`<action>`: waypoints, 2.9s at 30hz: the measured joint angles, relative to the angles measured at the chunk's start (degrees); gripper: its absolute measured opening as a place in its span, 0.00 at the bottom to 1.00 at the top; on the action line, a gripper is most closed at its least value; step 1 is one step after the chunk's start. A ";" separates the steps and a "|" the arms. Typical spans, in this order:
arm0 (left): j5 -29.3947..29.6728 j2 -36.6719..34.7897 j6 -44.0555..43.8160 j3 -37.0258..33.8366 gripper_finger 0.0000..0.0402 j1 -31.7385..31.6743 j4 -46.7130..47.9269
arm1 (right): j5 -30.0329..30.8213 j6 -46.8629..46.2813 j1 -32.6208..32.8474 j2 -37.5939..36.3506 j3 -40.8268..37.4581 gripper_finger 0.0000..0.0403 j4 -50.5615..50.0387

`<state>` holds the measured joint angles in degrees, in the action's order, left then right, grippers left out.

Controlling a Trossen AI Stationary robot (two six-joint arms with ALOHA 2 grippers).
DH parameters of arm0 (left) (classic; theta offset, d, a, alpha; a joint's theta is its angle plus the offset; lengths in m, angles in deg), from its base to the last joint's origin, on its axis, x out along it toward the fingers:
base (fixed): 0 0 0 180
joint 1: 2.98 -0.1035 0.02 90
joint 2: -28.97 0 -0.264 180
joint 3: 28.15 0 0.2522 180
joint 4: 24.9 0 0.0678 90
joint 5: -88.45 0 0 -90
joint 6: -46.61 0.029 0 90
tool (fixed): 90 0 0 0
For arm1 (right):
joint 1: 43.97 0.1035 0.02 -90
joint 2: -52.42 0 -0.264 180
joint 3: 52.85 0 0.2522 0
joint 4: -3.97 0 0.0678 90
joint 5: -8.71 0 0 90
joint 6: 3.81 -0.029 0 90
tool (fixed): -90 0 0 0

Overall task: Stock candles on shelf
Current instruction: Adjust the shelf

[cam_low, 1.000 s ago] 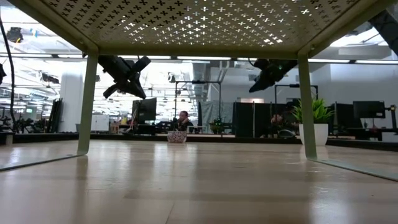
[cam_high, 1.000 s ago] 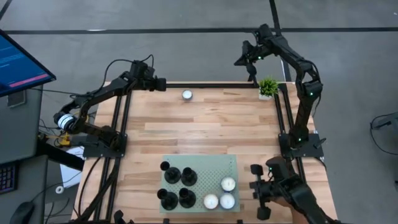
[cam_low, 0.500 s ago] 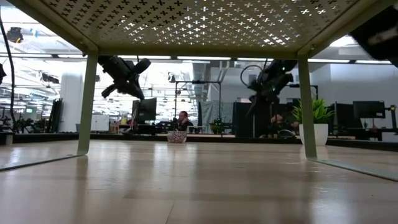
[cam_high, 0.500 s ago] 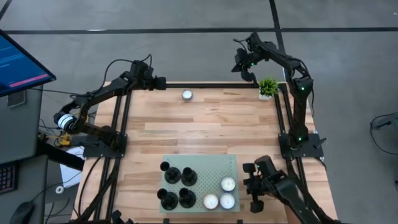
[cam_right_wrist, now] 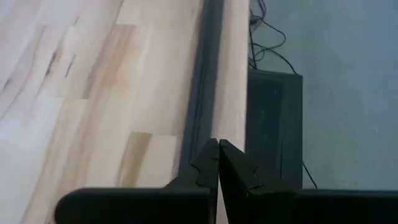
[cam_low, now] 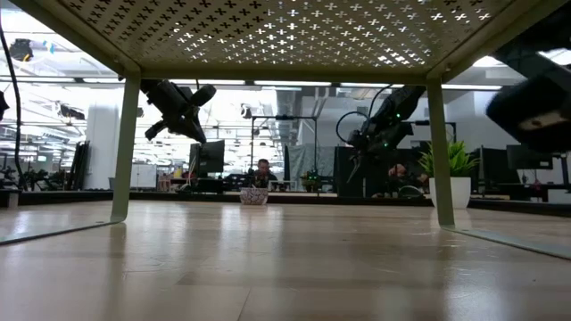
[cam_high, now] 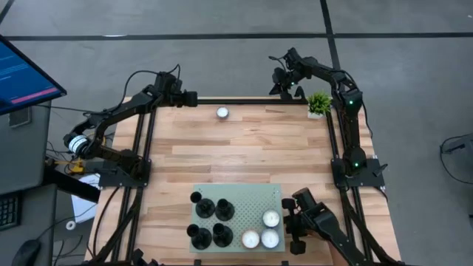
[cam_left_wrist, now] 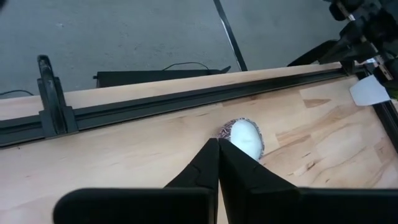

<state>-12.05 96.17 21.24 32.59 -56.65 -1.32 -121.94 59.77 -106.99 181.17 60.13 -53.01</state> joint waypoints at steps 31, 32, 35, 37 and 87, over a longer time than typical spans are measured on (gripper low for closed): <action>1.04 0.02 1.13 0.00 0.02 0.00 0.00 | 3.27 -2.21 10.71 -0.01 -0.09 0.00 14.15; 1.04 0.02 1.13 0.00 0.02 0.00 0.01 | 3.25 -2.05 11.02 -0.02 -0.09 0.00 14.14; 1.04 0.02 1.45 0.00 0.02 0.00 0.01 | 3.21 -1.62 11.78 -0.02 -0.09 0.00 14.28; 1.04 0.02 1.56 0.00 0.02 -0.02 0.00 | 3.14 -1.49 12.31 -0.02 -0.09 0.00 14.37; -12.24 -15.16 11.00 -7.96 0.01 -9.73 -0.42 | 10.50 -5.09 8.85 -18.16 -0.08 0.00 -21.19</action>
<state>-24.28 81.02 32.23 24.64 -66.38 -1.73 -111.44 54.69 -98.15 163.01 60.06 -74.20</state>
